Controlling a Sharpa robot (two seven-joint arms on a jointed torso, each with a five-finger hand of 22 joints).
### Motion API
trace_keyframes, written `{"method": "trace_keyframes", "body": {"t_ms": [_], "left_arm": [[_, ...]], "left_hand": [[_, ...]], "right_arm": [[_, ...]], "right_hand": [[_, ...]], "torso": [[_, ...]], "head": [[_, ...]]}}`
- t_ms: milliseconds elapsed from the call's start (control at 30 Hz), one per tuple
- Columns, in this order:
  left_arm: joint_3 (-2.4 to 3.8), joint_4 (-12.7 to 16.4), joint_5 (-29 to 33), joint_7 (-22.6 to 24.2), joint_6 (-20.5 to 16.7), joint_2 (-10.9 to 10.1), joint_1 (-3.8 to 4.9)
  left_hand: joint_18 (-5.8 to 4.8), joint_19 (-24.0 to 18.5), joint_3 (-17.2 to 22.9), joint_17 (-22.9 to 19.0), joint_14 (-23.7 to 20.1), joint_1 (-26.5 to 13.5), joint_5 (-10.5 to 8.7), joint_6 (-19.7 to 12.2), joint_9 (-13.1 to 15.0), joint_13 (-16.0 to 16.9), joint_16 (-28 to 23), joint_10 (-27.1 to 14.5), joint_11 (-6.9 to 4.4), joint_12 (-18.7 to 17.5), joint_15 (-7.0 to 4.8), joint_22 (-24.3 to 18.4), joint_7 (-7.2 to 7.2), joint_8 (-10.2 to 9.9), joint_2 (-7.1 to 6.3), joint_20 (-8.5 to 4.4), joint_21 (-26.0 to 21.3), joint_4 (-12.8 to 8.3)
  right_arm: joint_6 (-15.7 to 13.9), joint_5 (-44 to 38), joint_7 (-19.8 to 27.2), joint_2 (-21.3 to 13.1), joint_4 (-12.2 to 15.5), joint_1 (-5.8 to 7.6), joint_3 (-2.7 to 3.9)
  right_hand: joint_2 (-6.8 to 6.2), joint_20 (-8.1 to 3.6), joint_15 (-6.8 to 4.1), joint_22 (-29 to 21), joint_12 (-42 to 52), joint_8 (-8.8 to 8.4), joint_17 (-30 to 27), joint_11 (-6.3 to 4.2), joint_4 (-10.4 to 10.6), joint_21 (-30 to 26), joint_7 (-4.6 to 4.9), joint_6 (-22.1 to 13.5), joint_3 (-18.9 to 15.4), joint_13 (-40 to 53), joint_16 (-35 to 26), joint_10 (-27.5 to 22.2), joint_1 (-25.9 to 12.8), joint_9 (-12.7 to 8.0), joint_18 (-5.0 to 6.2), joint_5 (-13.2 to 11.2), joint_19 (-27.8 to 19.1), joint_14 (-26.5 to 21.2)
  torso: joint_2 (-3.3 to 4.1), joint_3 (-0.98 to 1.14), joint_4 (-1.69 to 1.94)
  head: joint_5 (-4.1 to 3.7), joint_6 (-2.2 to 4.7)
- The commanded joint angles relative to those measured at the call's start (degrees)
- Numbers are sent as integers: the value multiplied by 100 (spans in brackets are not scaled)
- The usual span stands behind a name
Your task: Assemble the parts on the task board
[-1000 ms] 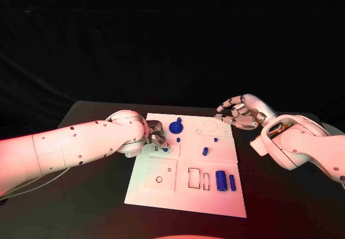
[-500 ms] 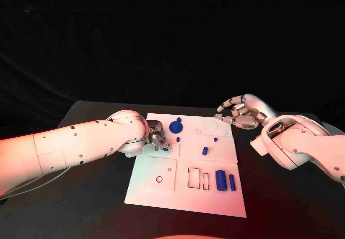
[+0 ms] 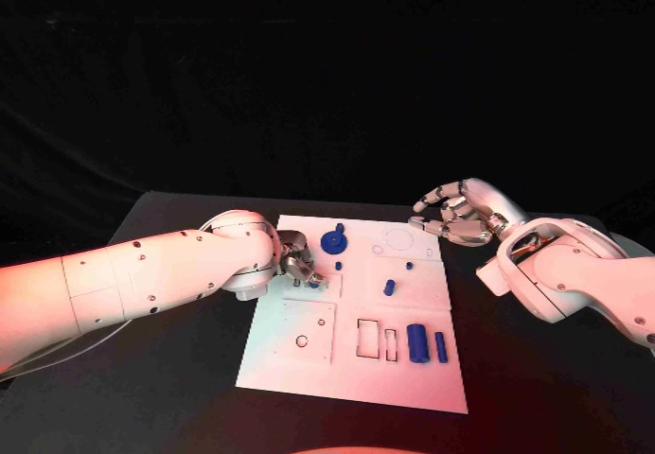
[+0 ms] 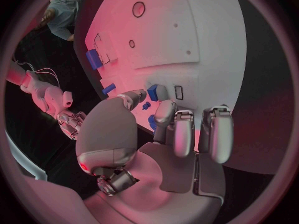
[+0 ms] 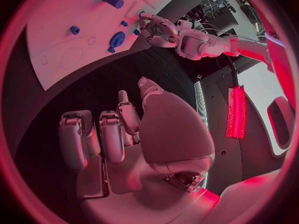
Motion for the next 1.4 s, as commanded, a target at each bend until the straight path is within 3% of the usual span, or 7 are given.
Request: {"method": "trace_keyframes", "body": {"t_ms": [33,267,433,700,1000,1133,1400], "left_arm": [[-4,15,19,-35,-31,-4,-18],[22,90,174,103,-178,-73,-34],[88,183,357,212,-350,-154,-37],[216,357,486,301,-489,-340,-30],[326,534,869,540,-594,-560,6],[338,532,985,727,-754,-592,15],[342,262,962,798,-820,-520,22]], "left_hand": [[-39,209,-85,1510,596,-56,-22,20,-7,6,36,22,14,25,-25,1000,40,-34,28,-36,38,30],[-20,149,-231,1510,596,-41,-8,-56,-19,-147,36,-82,36,-110,-11,925,64,-84,48,-38,4,34],[12,44,-467,1510,596,-80,-71,-130,-19,-301,36,-205,70,-247,21,796,101,-116,84,-32,-60,47],[25,4,-567,1490,589,-95,-100,-148,-14,-360,24,-248,77,-295,27,746,107,-118,122,-27,-86,50],[89,-208,-713,1355,542,109,-75,-300,-9,-713,-66,-523,128,-601,68,488,161,-158,189,-6,-220,38],[245,-761,-785,685,257,556,-49,-717,-101,-2053,-558,-1597,314,-1819,228,-179,370,-378,235,98,-605,39],[262,-799,-834,619,232,622,-53,-755,-140,-2231,-618,-1688,357,-1955,270,-253,413,-410,309,152,-676,53]], "right_arm": [[1,-24,29,-5,-2,-2,1],[39,-35,-2,-15,-54,-2,1],[115,-110,-37,-10,-124,-2,0],[316,-424,-105,-8,-284,-3,-5],[666,-1036,-226,-3,-486,-7,-13],[694,-1157,-244,1,-515,-14,-17],[594,-1230,-230,10,-488,-21,-20]], "right_hand": [[-3,-44,-26,1307,-33,18,1122,-11,14,-14,-2,34,15,-8,-33,-16,-72,-8,0,-30,385,500],[-3,-44,-25,1292,-56,18,1098,-11,16,-34,-1,32,14,-35,-43,-40,-80,-8,6,-34,369,494],[-8,-45,-26,1208,-277,10,983,-10,4,-147,1,4,25,-273,-97,-266,-83,-13,40,-37,279,462],[-77,-83,-59,988,-2473,44,509,-38,8,-476,-19,-43,212,-2513,-365,-1813,-9,-12,127,-29,59,337],[-290,-118,-94,917,-3682,29,247,-67,-2,-620,-37,77,655,-3587,-541,-1701,243,-45,154,7,3,295],[-318,-120,-99,921,-3774,22,244,-70,-7,-620,-39,98,707,-3678,-545,-1662,264,-51,152,20,8,296],[-350,-120,-97,928,-3852,2,234,-66,9,-617,-36,107,751,-3777,-553,-1576,206,-64,150,53,17,296]], "torso": [[3,-3,-1],[-2,-7,2],[-2,-3,0],[-9,2,6],[-8,2,3],[-5,8,11],[2,5,0]], "head": [[-3,7],[-34,12],[-37,18],[-54,49],[-78,78],[-106,96],[-72,115]]}}
